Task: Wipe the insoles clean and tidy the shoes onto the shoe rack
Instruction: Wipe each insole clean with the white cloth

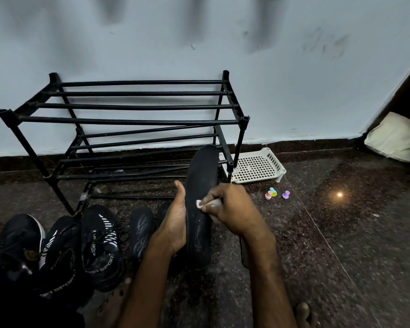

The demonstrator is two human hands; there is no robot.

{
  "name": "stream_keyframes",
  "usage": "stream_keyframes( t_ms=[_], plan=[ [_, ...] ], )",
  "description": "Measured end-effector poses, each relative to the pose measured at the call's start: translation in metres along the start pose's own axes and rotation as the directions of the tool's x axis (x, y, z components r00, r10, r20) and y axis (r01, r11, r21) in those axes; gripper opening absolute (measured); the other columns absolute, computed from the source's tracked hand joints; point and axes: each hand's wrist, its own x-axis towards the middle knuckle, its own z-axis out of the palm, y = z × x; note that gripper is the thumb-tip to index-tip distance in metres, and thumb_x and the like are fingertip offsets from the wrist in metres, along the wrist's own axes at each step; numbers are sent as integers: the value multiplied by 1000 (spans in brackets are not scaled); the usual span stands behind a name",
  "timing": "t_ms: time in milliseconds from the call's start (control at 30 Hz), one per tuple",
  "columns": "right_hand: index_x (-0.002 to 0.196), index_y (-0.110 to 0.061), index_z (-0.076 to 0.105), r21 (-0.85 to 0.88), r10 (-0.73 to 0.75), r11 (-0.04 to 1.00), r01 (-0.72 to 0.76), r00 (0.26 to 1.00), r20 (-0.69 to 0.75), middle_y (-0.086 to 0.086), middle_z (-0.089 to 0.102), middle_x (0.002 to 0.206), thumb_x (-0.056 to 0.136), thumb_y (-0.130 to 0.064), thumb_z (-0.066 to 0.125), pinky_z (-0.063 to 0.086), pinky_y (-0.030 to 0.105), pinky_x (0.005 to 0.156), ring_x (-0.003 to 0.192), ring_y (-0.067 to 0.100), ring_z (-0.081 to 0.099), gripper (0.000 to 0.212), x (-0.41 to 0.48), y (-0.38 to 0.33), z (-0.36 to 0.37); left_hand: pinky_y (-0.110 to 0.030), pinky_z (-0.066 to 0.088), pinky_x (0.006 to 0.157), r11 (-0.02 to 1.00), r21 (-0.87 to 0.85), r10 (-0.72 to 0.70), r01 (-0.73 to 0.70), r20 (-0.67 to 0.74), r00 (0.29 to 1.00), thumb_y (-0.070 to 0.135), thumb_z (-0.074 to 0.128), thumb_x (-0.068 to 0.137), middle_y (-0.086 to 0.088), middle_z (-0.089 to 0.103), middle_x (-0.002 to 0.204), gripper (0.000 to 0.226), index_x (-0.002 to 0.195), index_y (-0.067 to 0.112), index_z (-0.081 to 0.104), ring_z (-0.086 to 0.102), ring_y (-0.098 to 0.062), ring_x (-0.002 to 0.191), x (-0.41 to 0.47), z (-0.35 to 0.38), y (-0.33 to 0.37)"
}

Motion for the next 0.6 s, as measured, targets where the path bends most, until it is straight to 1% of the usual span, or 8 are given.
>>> stream_keyframes(
  t_ms=[100,167,233,300,333,400,500,600],
  plan=[
    [82,-25,72,-82,22,996,-42,972,-233,-13,65,89,82,-22,76,57,30,76,75,3,64,5,1,5,0,-38,58,82,1000,13,23,-23,-8,1000,70,16,92,-17,69,117,84,123,8,63,69,-25,100,0,1,0],
    [89,-22,74,-69,-44,997,24,950,-309,-10,63,93,84,-20,75,53,26,78,82,6,61,6,3,0,5,-36,56,88,999,33,15,-14,-16,1000,71,18,91,-18,66,122,84,127,9,62,67,-25,107,0,2,0],
    [86,-23,74,36,-98,994,105,981,-167,-12,63,90,81,-19,77,52,25,79,83,3,61,7,3,-6,10,-37,56,88,1000,30,-8,9,-38,999,74,20,89,-21,67,117,88,126,6,62,68,-28,105,1,2,-1],
    [78,-29,73,41,-63,997,61,997,34,-15,66,84,78,-24,80,53,27,78,80,0,62,9,-1,-7,8,-38,59,81,999,-7,-32,32,-47,998,75,19,88,-24,69,109,91,119,5,68,71,-30,95,0,1,0],
    [76,-31,72,5,-8,1000,7,998,58,-15,67,83,78,-27,81,55,27,76,77,-2,63,10,-2,-3,5,-37,60,79,1000,-7,-29,29,-39,999,76,17,89,-22,70,108,91,114,7,72,71,-29,93,0,0,0],
    [79,-29,70,-31,70,997,-73,994,-90,-13,68,85,82,-27,78,56,23,70,69,-2,65,8,-3,3,0,-35,59,77,1000,-19,-11,11,-22,1000,74,18,90,-19,71,108,88,113,8,72,70,-26,91,0,-1,0],
    [91,-19,72,-104,-49,995,11,927,-371,-9,64,93,86,-21,74,49,20,78,79,4,60,5,3,-4,2,-36,55,83,1000,-17,-8,8,-20,1000,69,21,94,-16,70,115,80,115,11,72,69,-24,99,1,7,-4],
    [87,-22,74,14,-146,988,152,969,-198,-12,62,88,82,-20,76,51,25,82,81,3,59,6,5,-16,10,-36,57,82,997,-74,7,-10,-49,999,65,25,95,-17,71,103,75,100,10,75,71,-23,94,1,9,-7]
  ],
)
